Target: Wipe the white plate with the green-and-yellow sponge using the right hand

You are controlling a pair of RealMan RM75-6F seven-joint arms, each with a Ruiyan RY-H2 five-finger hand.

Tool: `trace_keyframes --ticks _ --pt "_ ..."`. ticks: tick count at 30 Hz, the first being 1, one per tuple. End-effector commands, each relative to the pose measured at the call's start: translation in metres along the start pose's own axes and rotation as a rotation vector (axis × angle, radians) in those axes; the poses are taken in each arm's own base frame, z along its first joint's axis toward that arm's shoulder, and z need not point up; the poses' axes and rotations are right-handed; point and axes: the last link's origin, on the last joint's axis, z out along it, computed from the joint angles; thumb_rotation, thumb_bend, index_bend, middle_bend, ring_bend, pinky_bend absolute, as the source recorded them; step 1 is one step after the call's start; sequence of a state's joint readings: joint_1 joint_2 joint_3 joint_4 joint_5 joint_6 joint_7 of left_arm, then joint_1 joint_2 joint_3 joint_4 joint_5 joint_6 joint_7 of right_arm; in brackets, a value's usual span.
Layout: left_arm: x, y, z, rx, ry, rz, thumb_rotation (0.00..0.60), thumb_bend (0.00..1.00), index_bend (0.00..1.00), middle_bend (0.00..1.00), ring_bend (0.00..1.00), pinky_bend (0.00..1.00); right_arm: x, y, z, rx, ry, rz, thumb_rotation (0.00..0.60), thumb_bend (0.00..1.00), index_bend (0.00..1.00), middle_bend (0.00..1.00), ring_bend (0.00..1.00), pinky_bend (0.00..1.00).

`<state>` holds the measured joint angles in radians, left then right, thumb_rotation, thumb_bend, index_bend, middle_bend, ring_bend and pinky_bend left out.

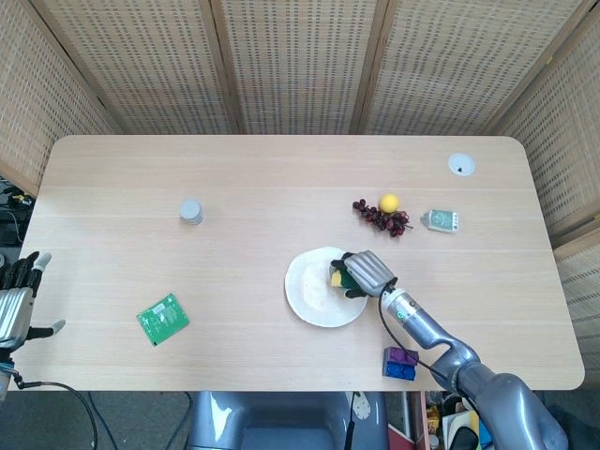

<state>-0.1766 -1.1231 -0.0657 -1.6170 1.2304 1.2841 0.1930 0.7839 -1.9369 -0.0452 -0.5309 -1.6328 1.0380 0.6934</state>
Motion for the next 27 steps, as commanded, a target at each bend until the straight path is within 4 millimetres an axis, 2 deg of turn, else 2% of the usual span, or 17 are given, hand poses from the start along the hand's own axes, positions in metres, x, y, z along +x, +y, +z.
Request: trace_keyframes --ticks 1,5,9,18,27 --pt "0.000 0.000 0.000 -0.003 -0.001 0.000 0.600 0.00 0.00 0.00 0.00 0.00 0.005 -0.003 0.003 0.007 0.025 0.005 0.600 0.45 0.50 0.57 0.39 0.60" --pt "0.000 0.001 -0.001 -0.006 0.001 -0.001 0.600 0.00 0.00 0.00 0.00 0.00 0.008 -0.010 0.005 0.028 0.036 0.013 0.600 0.45 0.50 0.57 0.39 0.60" --pt "0.000 0.001 -0.001 -0.008 0.001 -0.001 0.600 0.00 0.00 0.00 0.00 0.00 0.002 -0.016 0.005 0.041 0.010 0.016 0.600 0.45 0.50 0.57 0.39 0.60" --pt "0.000 0.000 -0.001 -0.004 0.002 -0.003 0.600 0.00 0.00 0.00 0.00 0.00 -0.018 -0.014 0.002 0.012 -0.048 0.009 0.600 0.45 0.50 0.57 0.39 0.60" --pt "0.000 0.000 -0.001 -0.004 0.000 -0.001 0.600 0.00 0.00 0.00 0.00 0.00 -0.020 -0.014 0.002 0.014 -0.048 0.008 0.600 0.46 0.50 0.57 0.39 0.60"
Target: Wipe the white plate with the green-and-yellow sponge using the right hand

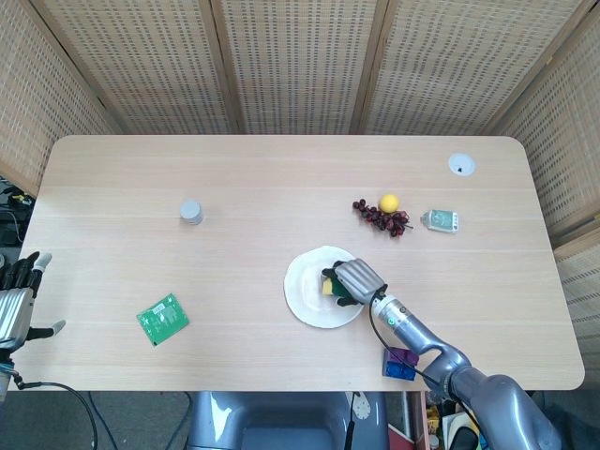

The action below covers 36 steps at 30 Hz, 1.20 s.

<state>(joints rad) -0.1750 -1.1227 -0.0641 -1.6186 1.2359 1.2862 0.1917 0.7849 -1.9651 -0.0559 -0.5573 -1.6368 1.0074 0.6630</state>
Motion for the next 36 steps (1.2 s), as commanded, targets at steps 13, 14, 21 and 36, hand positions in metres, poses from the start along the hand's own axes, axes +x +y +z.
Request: trace_keyframes --ticks 13,14,21,36 --pt "0.001 0.000 -0.001 -0.006 0.001 -0.004 0.600 0.00 0.00 0.00 0.00 0.00 0.012 -0.001 -0.016 0.037 0.019 0.000 0.600 0.46 0.50 0.57 0.39 0.61" --pt "0.001 0.000 -0.001 -0.007 0.000 -0.004 0.600 0.00 0.00 0.00 0.00 0.00 0.011 -0.001 -0.019 0.039 0.013 0.000 0.600 0.46 0.50 0.57 0.39 0.61" --pt "-0.001 0.002 -0.001 -0.009 -0.003 0.001 0.600 0.00 0.00 0.00 0.00 0.00 0.001 -0.006 -0.028 0.051 -0.025 0.010 0.600 0.46 0.50 0.57 0.39 0.61" --pt "-0.002 0.001 0.000 -0.004 -0.005 0.001 0.600 0.00 0.00 0.00 0.00 0.00 -0.008 -0.001 -0.026 0.024 -0.024 0.004 0.600 0.46 0.50 0.57 0.39 0.61"
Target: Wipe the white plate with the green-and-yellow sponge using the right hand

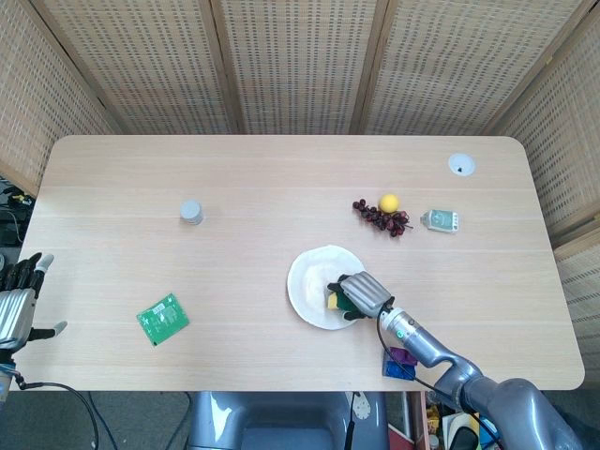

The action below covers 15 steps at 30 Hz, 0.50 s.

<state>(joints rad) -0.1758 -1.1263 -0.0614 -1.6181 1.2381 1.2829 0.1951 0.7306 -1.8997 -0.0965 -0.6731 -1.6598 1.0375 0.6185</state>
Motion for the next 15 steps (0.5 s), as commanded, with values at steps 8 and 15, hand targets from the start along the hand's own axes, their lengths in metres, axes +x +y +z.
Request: trace_keyframes --ticks 8,15 --pt "0.001 -0.001 -0.001 -0.001 0.002 -0.004 0.600 0.00 0.00 0.00 0.00 0.00 0.039 -0.008 0.011 0.045 0.125 -0.020 0.600 0.46 0.50 0.57 0.39 0.61" --pt "0.002 0.000 -0.003 -0.006 0.005 -0.007 0.600 0.00 0.00 0.00 0.00 0.00 0.079 0.018 0.006 -0.057 0.193 -0.126 0.600 0.46 0.50 0.57 0.39 0.61"
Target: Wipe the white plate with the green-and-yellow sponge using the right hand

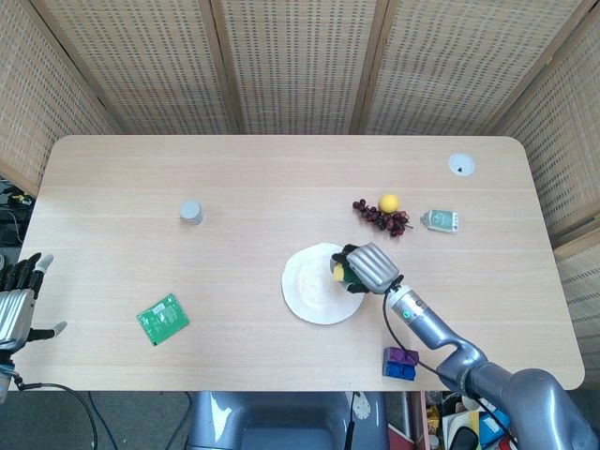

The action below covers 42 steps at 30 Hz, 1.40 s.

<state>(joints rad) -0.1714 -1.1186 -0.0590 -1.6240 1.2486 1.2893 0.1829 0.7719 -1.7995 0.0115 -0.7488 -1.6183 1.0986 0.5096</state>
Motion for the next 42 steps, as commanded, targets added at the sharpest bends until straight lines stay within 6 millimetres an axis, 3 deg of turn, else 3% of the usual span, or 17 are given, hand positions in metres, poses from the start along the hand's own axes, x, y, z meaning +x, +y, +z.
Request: trace_keyframes --ticks 1,6,8,9,11,13,15,22,26,28,36,42 --pt "0.000 0.000 -0.001 -0.002 0.001 0.000 0.600 0.00 0.00 0.00 0.00 0.00 0.015 0.017 -0.002 -0.067 0.007 -0.049 0.600 0.46 0.50 0.57 0.39 0.61" --pt "0.001 0.001 -0.002 -0.006 0.004 -0.002 0.600 0.00 0.00 0.00 0.00 0.00 0.017 0.040 -0.020 -0.158 -0.122 -0.160 0.600 0.46 0.50 0.54 0.39 0.60" --pt "0.001 0.001 -0.003 -0.008 0.004 -0.003 0.600 0.00 0.00 0.00 0.00 0.00 0.019 0.045 -0.029 -0.175 -0.185 -0.230 0.600 0.45 0.47 0.43 0.33 0.51" --pt "0.001 0.001 -0.004 -0.009 0.004 -0.004 0.600 0.00 0.00 0.00 0.00 0.00 0.019 0.047 -0.034 -0.182 -0.216 -0.270 0.600 0.42 0.42 0.36 0.27 0.45" --pt "0.001 0.001 -0.004 -0.011 0.005 -0.005 0.600 0.00 0.00 0.00 0.00 0.00 0.019 0.051 -0.044 -0.201 -0.285 -0.336 0.600 0.26 0.20 0.11 0.08 0.25" --pt "0.002 0.003 -0.006 -0.020 0.007 -0.009 0.600 0.00 0.00 0.00 0.00 0.00 0.021 0.057 -0.056 -0.246 -0.364 -0.382 0.600 0.09 0.03 0.00 0.00 0.12" --pt "0.003 0.004 -0.009 -0.028 0.010 -0.013 0.600 0.00 0.00 0.00 0.00 0.00 0.028 0.048 -0.061 -0.274 -0.351 -0.375 0.600 0.01 0.00 0.00 0.00 0.07" --pt "0.006 0.005 -0.013 -0.045 0.022 -0.015 0.600 0.00 0.00 0.00 0.00 0.00 0.058 0.025 -0.084 -0.318 -0.222 -0.339 0.600 0.00 0.00 0.00 0.00 0.03" --pt "0.007 0.006 -0.017 -0.057 0.026 -0.019 0.600 0.00 0.00 0.00 0.00 0.00 0.081 0.014 -0.111 -0.334 -0.132 -0.292 0.600 0.00 0.00 0.00 0.00 0.01" --pt "0.009 0.008 -0.022 -0.068 0.037 -0.027 0.600 0.00 0.00 0.00 0.00 0.00 0.094 0.015 -0.147 -0.375 -0.051 -0.230 0.600 0.00 0.00 0.00 0.00 0.00" --pt "0.009 0.005 -0.034 -0.067 0.065 -0.028 0.600 0.00 0.00 0.00 0.00 0.00 0.100 0.022 -0.225 -0.419 0.062 -0.156 0.600 0.00 0.00 0.00 0.00 0.00" --pt "0.009 0.008 -0.044 -0.069 0.091 -0.019 0.600 0.00 0.00 0.00 0.00 0.00 0.094 0.014 -0.253 -0.458 0.127 -0.187 0.600 0.00 0.00 0.00 0.00 0.00"
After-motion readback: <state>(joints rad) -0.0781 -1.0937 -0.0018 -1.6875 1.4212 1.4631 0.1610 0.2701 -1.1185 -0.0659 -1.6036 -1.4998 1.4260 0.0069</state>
